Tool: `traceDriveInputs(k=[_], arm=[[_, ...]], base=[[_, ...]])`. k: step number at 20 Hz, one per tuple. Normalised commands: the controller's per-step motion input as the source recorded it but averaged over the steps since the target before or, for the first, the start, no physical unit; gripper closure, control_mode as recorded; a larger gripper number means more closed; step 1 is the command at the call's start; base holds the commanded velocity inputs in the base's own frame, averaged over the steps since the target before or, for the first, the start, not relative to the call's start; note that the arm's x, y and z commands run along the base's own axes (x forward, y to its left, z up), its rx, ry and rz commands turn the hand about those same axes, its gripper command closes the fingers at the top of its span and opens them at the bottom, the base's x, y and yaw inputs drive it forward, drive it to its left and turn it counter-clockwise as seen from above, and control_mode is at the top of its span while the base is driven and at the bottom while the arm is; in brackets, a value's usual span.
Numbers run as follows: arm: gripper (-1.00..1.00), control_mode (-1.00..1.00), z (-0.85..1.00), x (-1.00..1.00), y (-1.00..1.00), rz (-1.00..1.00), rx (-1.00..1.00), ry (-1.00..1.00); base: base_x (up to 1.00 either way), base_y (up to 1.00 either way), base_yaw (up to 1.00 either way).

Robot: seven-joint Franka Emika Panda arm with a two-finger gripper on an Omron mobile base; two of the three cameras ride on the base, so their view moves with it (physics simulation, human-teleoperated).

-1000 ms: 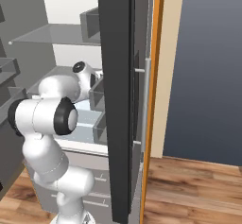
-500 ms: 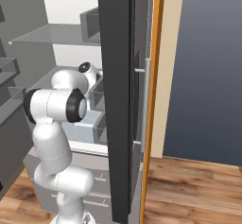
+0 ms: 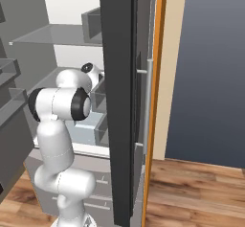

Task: Place one lemon and one steak in each tupperware on the nearby counter, to pack two identical lunches.

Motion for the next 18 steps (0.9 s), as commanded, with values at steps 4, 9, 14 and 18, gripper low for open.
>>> traceDriveInputs(k=[4,9,14,18], arm=[[1.00,-1.00,-0.75,-0.11,0.00,0.00,0.00,0.24],[1.00,-1.00,-0.50,-0.25,0.00,0.00,0.00,0.19],[1.00,-1.00,-0.34,-0.94,0.09,0.00,0.00,0.04],[1.00,-1.00,-0.33,-1.00,0.27,0.00,0.00,-0.04]], base=[[0.00,0.00,0.00],[0.00,0.00,0.00],[0.00,0.00,0.00],[0.00,0.00,0.00]])
